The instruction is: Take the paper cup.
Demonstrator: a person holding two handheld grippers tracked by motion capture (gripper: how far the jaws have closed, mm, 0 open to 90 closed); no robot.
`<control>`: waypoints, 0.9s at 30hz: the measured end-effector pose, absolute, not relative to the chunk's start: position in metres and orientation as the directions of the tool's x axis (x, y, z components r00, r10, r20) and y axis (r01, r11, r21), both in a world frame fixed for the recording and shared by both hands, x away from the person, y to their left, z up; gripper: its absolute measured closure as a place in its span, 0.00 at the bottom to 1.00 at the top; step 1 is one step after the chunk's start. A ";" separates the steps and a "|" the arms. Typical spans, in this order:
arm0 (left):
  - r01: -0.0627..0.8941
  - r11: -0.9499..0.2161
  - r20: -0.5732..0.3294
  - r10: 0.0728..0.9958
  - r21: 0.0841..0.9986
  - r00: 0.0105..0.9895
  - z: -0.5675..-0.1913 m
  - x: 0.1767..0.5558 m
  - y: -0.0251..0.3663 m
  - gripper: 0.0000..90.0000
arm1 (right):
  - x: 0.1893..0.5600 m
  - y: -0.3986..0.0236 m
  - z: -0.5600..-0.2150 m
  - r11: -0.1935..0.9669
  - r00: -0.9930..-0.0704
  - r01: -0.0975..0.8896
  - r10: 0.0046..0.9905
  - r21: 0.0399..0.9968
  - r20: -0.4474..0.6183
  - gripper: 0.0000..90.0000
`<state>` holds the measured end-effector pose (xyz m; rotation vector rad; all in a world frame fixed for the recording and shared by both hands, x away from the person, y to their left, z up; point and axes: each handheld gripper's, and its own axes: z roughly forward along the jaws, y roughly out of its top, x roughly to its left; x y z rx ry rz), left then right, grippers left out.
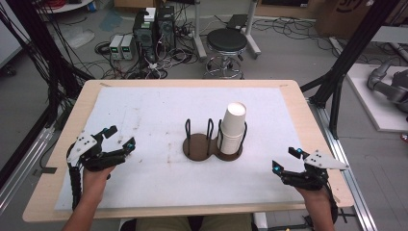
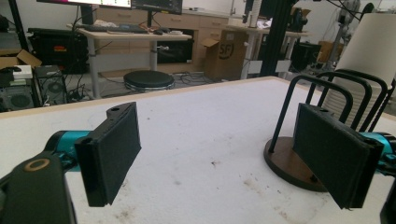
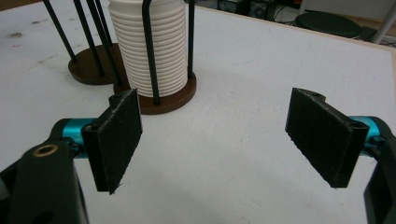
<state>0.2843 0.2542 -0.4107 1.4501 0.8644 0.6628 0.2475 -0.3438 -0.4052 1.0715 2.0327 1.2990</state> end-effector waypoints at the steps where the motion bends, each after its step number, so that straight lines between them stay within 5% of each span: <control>1: 0.118 0.043 -0.102 0.828 0.992 0.551 -0.411 0.284 0.254 0.17 | 0.248 -0.344 -0.405 0.235 -0.568 0.349 0.823 0.907 0.006 0.21; 27: 0.148 0.050 -0.129 0.794 0.988 0.594 -0.409 0.282 0.248 0.17 | 0.248 -0.335 -0.390 0.228 -0.603 0.331 0.798 0.916 0.020 0.21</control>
